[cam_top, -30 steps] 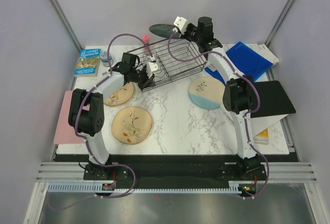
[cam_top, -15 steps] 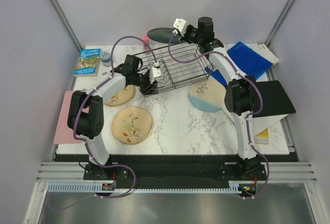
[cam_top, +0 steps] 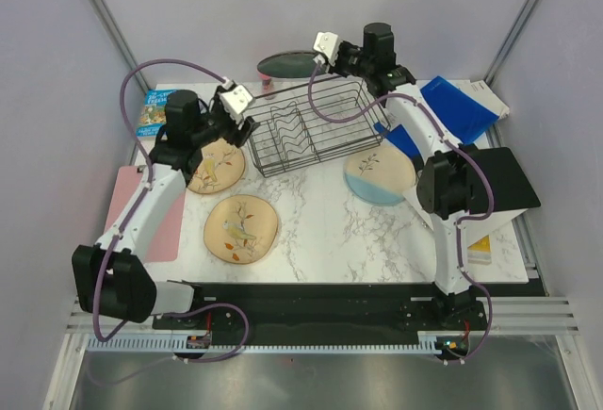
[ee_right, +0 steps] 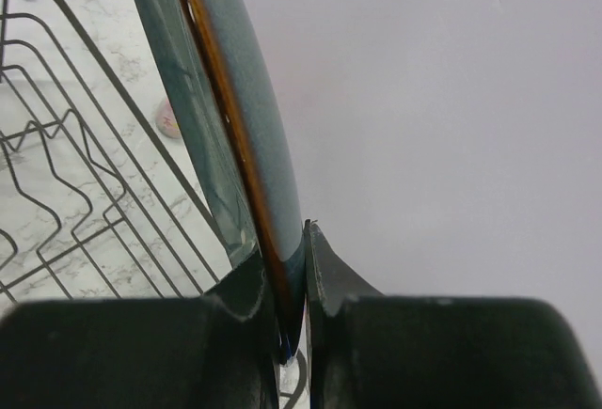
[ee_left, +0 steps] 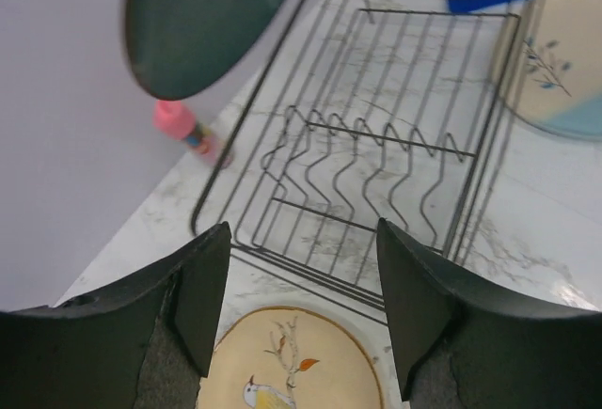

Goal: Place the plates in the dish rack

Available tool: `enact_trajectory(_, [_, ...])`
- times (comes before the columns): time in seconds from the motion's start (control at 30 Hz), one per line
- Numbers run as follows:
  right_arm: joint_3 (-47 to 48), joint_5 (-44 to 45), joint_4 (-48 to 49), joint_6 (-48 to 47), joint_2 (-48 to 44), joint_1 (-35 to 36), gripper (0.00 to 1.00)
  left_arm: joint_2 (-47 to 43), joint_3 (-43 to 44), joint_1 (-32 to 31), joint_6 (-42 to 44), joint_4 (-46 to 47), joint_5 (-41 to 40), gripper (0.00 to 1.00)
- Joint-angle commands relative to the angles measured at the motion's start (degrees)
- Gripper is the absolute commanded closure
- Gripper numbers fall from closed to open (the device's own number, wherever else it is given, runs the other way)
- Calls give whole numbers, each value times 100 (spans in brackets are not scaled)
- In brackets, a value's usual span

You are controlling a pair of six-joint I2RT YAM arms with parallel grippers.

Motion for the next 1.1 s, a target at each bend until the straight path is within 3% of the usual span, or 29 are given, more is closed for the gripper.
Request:
enact_trajectory(0.0, [197,-534,510,-344,-457,193,100,-247,-391,323,-961,913,-1016,30])
enact_trajectory(0.13, [294,-622,247,-405,-360,272,100,-248,-533,614,-1453,1072,-1744,30])
enact_trajectory(0.27, [145,-543,44,-730,-343,369,100,-213,-603,808,-1787,1151,-1931,30])
enact_trajectory(1.07, [611,-244,-9,-1002,326,519,100,-72,-805,817,-2069,1177,-1579,31])
